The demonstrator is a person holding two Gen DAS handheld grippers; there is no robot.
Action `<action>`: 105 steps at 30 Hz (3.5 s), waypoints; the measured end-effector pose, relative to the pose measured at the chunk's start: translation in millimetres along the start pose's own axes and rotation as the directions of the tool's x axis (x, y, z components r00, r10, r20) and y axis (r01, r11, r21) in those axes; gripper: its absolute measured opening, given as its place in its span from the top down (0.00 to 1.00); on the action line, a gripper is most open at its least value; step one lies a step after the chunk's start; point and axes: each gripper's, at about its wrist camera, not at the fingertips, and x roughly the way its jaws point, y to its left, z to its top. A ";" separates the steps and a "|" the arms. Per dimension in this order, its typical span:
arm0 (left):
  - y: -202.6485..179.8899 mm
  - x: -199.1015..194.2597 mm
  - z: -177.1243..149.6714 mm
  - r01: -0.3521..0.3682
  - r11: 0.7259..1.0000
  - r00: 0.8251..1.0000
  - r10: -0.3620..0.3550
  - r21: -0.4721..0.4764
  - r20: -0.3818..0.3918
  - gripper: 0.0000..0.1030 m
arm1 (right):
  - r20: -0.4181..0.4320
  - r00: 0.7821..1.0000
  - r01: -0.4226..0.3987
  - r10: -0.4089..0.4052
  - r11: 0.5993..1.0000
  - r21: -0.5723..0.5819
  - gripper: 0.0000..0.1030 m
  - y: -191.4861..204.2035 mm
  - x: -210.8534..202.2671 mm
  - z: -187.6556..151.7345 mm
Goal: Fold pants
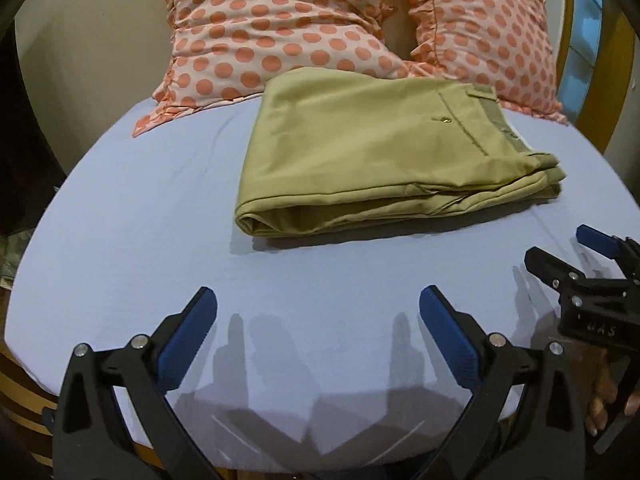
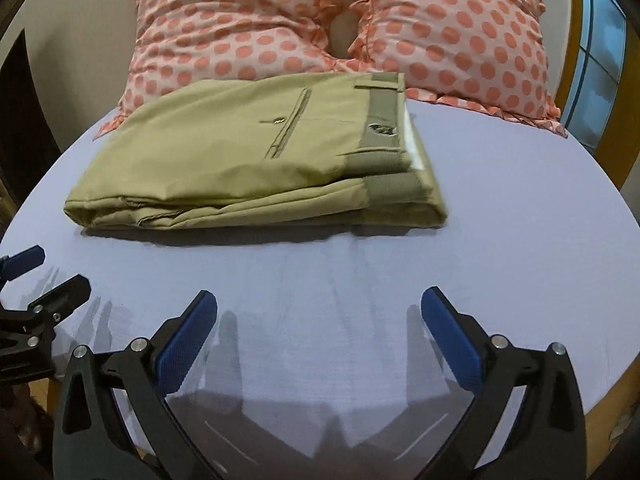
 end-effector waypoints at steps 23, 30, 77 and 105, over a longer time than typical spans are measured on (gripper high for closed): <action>7.4 13.0 -8.2 0.024 0.999 1.000 -0.025 -0.031 -0.008 0.02 | 0.021 0.999 0.046 -0.047 0.999 0.017 0.01 6.7 -1.5 -14.0; 7.3 13.2 -8.3 0.024 0.999 1.000 -0.025 -0.032 -0.010 0.02 | 0.020 0.999 0.047 -0.047 0.999 0.018 0.01 6.9 -1.4 -14.1; 9.1 12.8 -8.8 0.025 0.999 1.000 -0.025 -0.026 0.004 0.02 | 0.019 0.999 0.045 -0.046 0.999 0.017 0.01 6.5 -1.7 -13.8; 8.8 14.8 -7.3 0.023 0.999 1.000 -0.023 -0.025 -0.020 0.02 | 0.019 0.999 0.045 -0.045 0.999 0.018 0.01 5.2 -1.4 -14.2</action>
